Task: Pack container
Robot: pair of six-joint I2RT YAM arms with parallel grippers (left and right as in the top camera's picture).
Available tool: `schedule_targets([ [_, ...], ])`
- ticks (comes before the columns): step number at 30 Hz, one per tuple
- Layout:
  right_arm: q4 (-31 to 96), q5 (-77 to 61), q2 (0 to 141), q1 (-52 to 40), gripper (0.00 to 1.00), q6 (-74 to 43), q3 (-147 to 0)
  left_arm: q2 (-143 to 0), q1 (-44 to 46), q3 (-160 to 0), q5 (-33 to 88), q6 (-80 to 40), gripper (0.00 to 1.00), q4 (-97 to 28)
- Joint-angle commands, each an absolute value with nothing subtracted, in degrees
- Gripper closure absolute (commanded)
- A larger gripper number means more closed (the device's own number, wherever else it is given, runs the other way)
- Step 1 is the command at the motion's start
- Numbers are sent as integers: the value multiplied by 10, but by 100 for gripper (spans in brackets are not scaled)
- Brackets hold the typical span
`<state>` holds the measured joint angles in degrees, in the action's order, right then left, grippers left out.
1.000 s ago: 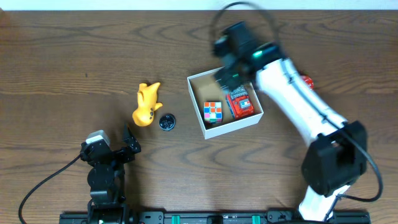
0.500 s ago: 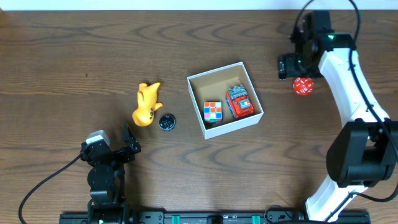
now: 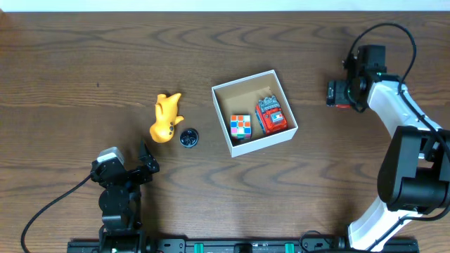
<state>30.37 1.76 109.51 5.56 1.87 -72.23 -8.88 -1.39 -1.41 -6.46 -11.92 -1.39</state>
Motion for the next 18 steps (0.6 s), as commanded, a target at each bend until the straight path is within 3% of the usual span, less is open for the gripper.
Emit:
schedule_targets([
  [1,297,19,1085,59,20,40,-712,-85,-13,-2,-82,-112,2,-35],
  [6,291,19,1085,57,25,40,-712,-85,-13,-2,-82,-112,2,-35],
  [11,292,19,1085,57,16,40,-712,-85,-13,-2,-82,-112,2,-35],
  [14,292,19,1085,57,3,40,-712,-85,-13,-2,-82,-112,2,-35],
  [18,293,19,1085,57,1,39,-712,-85,-13,-2,-82,-112,2,-35],
])
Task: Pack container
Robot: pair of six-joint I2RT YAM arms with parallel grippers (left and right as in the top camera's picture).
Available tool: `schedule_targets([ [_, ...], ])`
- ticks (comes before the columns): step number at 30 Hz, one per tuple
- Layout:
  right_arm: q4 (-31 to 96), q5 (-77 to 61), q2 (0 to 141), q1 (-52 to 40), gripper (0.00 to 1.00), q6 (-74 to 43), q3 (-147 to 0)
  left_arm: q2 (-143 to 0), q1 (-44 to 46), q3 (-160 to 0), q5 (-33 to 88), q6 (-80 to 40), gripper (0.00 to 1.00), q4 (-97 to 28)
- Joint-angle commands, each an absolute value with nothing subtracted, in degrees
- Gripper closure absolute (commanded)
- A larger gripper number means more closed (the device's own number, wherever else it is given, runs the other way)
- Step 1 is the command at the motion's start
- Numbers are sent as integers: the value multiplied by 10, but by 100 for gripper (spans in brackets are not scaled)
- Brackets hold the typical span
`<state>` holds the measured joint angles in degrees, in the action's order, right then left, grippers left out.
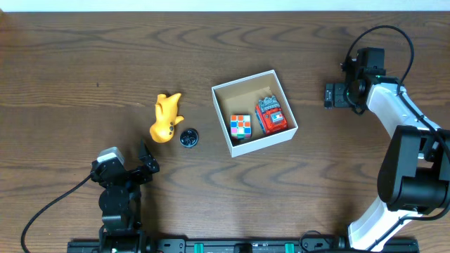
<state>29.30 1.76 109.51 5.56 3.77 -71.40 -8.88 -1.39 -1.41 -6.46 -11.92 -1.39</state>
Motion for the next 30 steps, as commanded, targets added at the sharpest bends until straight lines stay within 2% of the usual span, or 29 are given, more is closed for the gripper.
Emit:
schedule_targets([
  [1,294,19,1085,57,1,40,-712,-85,-13,-2,-82,-112,2,-35],
  [30,293,19,1085,56,1,39,-712,-85,-13,-2,-82,-112,2,-35],
])
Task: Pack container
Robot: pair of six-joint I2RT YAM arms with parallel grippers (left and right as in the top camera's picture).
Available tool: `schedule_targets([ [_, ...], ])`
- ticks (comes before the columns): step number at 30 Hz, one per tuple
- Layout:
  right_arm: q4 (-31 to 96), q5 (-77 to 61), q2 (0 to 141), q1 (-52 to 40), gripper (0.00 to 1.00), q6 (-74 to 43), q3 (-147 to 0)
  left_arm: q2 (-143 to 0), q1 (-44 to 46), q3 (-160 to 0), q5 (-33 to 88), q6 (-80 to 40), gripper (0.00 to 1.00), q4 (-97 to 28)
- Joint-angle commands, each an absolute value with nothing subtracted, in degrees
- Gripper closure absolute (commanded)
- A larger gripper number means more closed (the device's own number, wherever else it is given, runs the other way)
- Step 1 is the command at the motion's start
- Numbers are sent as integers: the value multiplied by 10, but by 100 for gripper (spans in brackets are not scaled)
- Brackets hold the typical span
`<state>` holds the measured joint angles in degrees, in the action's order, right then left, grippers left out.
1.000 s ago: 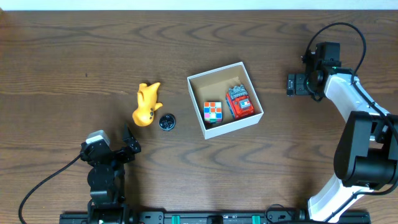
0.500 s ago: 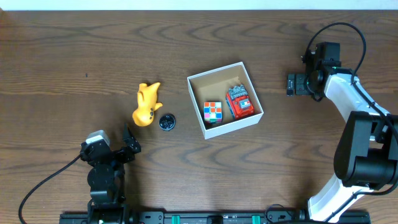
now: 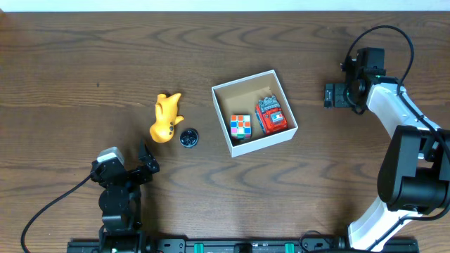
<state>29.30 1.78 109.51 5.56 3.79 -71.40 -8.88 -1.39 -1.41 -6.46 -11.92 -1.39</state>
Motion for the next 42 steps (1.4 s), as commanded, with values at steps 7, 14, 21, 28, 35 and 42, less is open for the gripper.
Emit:
schedule_targets([
  [7,293,19,1085,56,1,39,-712,-85,-13,-2,-82,-112,2,-35],
  [14,293,19,1085,56,1,39,-712,-85,-13,-2,-101,-106,2,-2],
  [21,293,19,1085,56,1,39,-712,-85,-13,-9,-16,-110,2,67],
  [28,293,19,1085,56,1,39,-712,-158,-13,-136,8,-69,2,-26],
  [35,293,19,1085,56,1,39,-712,-434,-13,-400,11,-30,2,-186],
  [42,293,19,1085,56,1,39,-712,-731,-13,-646,41,-30,2,-348],
])
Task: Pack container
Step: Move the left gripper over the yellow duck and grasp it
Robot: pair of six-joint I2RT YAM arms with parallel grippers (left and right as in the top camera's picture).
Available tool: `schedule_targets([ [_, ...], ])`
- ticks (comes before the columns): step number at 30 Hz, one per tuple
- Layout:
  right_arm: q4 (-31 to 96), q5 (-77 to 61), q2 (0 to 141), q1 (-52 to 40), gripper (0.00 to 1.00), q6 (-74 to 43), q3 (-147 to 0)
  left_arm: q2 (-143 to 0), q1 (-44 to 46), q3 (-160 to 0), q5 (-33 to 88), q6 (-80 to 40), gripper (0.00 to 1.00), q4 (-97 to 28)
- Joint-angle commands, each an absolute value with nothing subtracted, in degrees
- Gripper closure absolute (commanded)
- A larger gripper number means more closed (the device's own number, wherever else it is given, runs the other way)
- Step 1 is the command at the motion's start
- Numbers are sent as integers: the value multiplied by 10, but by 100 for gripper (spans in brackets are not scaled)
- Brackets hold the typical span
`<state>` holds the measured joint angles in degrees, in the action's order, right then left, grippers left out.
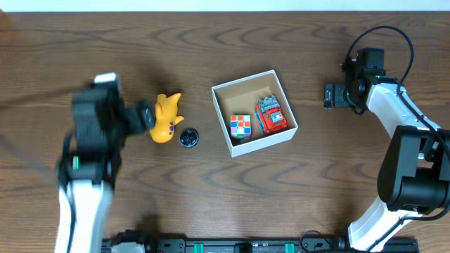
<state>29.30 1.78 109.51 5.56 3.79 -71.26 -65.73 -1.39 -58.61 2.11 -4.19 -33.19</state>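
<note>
A white open box (pixel 246 86) stands mid-table, holding a colourful puzzle cube (pixel 240 126) and a red toy car (pixel 271 114). Left of the box lie a yellow soft toy (pixel 166 117) and a small black round object (pixel 188 138). My left gripper (pixel 143 116) is blurred by motion, just left of the yellow toy and close to it. Its jaws cannot be made out. My right gripper (pixel 329 95) hovers right of the box, pointing toward it, with nothing seen in it.
Dark wood table (pixel 211 197). The right arm's white links (pixel 394 105) curve down the right side to its base at the front edge. The left arm (pixel 81 190) rises from the front left.
My left arm was folded low at the front left, and it now reaches up beside the yellow toy. The right arm and all objects are unmoved.
First the right gripper stood right of the box with the left arm parked at the front. The right gripper then stood slightly further left and held still. The left arm stayed parked through the earlier moments and now reaches to the yellow toy.
</note>
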Motion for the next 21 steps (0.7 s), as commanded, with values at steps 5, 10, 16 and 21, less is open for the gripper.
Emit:
schedule_targets([
  [5,293,19,1085,56,1,39,-712,-834,-13,-679,57,-30,2,-340],
  [10,293,19,1085,56,1,39,-712,-893,-9,-677,119,-5,1,-344],
  [16,293,19,1085,56,1,39,-712,-919,8,-677,118,9,1,-351],
  [21,293,19,1085,56,1,39,-712,-939,18,-677,95,9,2,-351],
])
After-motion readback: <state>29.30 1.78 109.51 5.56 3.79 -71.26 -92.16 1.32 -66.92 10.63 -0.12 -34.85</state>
